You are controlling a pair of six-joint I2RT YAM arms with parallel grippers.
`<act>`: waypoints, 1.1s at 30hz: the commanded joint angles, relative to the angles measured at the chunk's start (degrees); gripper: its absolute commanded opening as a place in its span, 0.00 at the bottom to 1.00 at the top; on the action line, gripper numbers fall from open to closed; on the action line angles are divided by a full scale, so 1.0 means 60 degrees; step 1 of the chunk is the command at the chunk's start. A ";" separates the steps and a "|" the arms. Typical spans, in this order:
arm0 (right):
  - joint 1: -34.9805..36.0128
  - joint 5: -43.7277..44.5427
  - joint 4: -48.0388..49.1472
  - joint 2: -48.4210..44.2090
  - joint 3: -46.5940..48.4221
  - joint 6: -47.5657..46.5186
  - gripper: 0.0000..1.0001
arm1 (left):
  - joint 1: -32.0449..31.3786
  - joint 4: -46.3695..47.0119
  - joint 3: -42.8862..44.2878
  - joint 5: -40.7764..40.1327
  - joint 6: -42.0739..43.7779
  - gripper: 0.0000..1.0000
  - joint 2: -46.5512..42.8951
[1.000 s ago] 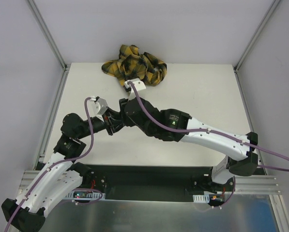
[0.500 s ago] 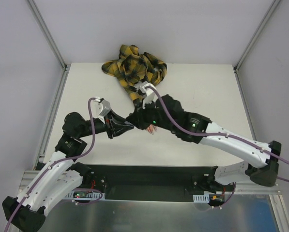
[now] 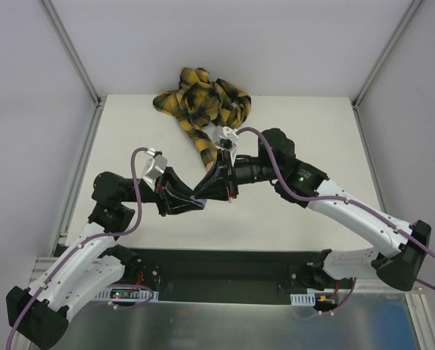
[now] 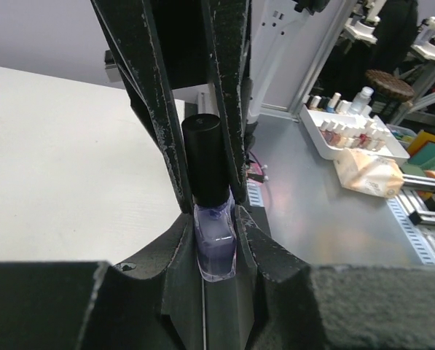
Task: Paint the nails
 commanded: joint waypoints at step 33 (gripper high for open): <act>0.2809 1.0007 -0.4453 0.1381 0.3317 0.0644 0.01 | -0.0381 -0.3273 0.0961 -0.2428 0.3624 0.00 -0.0789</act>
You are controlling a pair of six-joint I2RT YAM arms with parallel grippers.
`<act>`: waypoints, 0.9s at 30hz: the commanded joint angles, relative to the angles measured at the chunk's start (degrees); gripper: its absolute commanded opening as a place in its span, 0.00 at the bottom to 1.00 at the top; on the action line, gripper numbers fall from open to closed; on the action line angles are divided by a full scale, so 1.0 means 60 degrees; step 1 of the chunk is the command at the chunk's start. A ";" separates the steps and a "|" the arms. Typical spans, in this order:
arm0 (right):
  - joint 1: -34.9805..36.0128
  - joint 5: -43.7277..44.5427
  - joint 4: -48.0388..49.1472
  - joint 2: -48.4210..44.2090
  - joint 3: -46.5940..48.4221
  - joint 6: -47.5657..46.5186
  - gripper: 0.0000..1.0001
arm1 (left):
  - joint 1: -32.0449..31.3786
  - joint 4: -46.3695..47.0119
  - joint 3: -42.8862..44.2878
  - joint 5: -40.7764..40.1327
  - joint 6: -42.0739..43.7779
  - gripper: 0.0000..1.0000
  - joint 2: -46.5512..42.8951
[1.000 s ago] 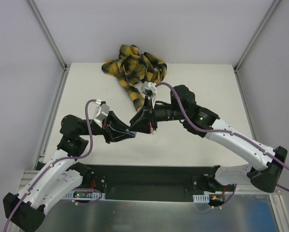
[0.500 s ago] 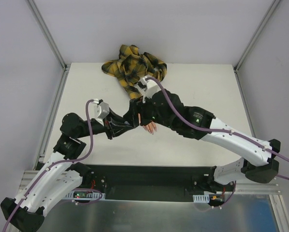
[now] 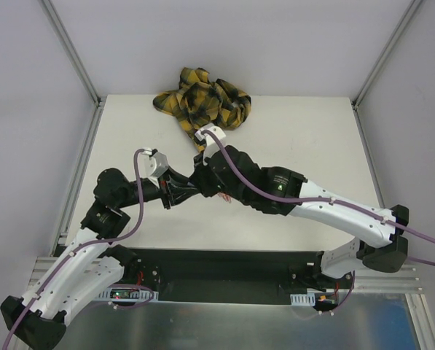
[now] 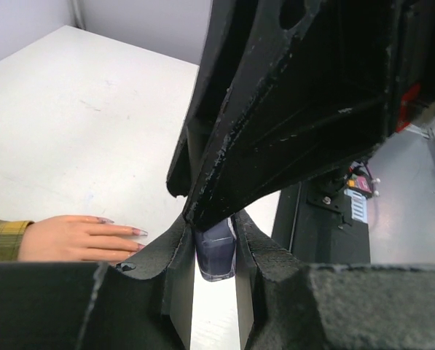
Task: Paint the nails
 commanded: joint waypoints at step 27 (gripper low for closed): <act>-0.2015 -0.8362 0.2372 -0.1540 -0.2206 -0.2227 0.04 | -0.0316 0.1329 0.0492 0.2300 -0.0664 0.00 0.0065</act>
